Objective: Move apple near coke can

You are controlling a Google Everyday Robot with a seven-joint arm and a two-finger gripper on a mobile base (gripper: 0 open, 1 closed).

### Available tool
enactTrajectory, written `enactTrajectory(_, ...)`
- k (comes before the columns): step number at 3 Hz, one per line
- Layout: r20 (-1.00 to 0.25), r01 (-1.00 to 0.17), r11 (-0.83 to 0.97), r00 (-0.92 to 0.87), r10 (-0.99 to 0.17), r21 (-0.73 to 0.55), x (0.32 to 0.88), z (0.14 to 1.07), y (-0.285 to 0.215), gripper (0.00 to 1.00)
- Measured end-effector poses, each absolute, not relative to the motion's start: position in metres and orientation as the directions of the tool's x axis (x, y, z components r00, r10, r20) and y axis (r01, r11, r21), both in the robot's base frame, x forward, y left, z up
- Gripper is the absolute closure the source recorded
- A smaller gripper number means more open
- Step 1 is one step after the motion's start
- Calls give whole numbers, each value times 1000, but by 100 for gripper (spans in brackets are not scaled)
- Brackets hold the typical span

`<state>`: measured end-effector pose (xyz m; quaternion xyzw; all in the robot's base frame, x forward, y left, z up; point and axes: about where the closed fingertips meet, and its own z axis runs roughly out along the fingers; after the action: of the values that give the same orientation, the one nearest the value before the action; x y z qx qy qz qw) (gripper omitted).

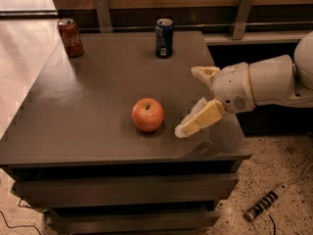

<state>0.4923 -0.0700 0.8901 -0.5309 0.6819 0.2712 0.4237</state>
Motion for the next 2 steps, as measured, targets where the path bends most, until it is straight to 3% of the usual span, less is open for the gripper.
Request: enactTrajectory(2,-903,-967,237,-17,-430,-94,498,870,-28,0)
